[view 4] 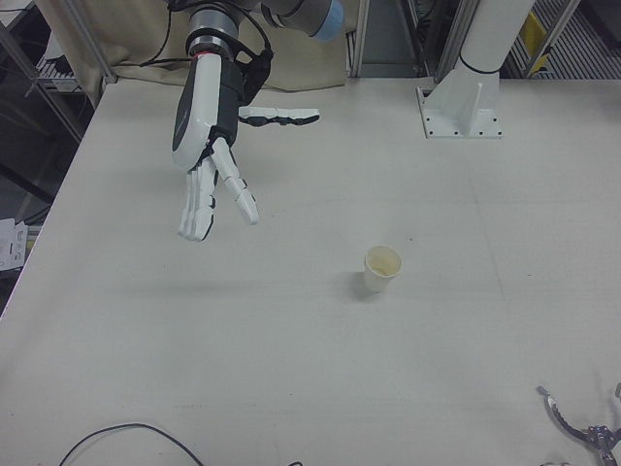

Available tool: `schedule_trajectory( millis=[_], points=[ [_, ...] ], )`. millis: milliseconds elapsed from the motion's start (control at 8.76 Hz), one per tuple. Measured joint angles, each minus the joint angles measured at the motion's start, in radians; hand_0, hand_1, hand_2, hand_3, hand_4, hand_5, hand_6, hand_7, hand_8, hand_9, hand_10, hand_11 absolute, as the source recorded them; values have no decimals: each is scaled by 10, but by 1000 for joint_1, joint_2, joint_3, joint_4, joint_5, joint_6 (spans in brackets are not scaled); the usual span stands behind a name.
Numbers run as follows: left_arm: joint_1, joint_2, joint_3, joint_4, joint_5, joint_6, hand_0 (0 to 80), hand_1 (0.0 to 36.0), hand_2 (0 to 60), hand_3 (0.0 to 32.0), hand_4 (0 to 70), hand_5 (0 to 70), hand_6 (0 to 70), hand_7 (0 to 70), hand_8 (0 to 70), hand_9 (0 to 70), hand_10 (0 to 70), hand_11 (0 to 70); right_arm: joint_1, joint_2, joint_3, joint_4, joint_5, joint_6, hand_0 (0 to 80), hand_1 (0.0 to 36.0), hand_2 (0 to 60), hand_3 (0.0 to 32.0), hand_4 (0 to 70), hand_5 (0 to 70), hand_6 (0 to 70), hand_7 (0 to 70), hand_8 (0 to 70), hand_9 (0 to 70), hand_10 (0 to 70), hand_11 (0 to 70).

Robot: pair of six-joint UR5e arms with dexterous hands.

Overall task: Pour water
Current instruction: 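Close the left hand fingers around the beige paper cup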

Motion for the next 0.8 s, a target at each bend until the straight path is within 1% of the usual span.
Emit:
schedule_trajectory(
  millis=[228,342,456,570,685,799],
  points=[
    [0,-21,32,-8,0,0,481,122,0,120,11,0,0,6,0,13,3,21,-2,2,-4,0,0,-1,435,80,34,0,75,37,35,38,21,15,0,0],
    [0,-24,37,-9,1,1,480,117,0,110,20,0,0,10,0,15,0,16,-4,3,-9,0,1,-2,433,79,32,0,73,37,35,38,22,15,0,0],
    [1,-25,37,-9,2,1,484,122,0,94,26,0,0,9,0,14,0,15,-5,5,-14,0,1,-1,433,79,31,0,73,37,34,37,22,16,0,1],
    [1,-25,36,-8,4,1,487,126,0,32,42,12,0,6,0,13,0,16,-5,5,-18,0,1,-1,431,78,32,0,73,36,34,37,23,17,0,1],
    [1,-25,36,-8,6,0,486,124,0,0,67,40,0,3,0,14,0,16,-6,5,-20,0,1,-1,430,77,31,0,71,34,34,35,23,18,0,3],
    [1,-23,36,-7,9,0,489,127,0,0,91,58,0,1,0,14,0,16,-6,6,-21,0,2,-1,430,77,31,0,70,34,33,34,23,17,0,2]
  ],
)
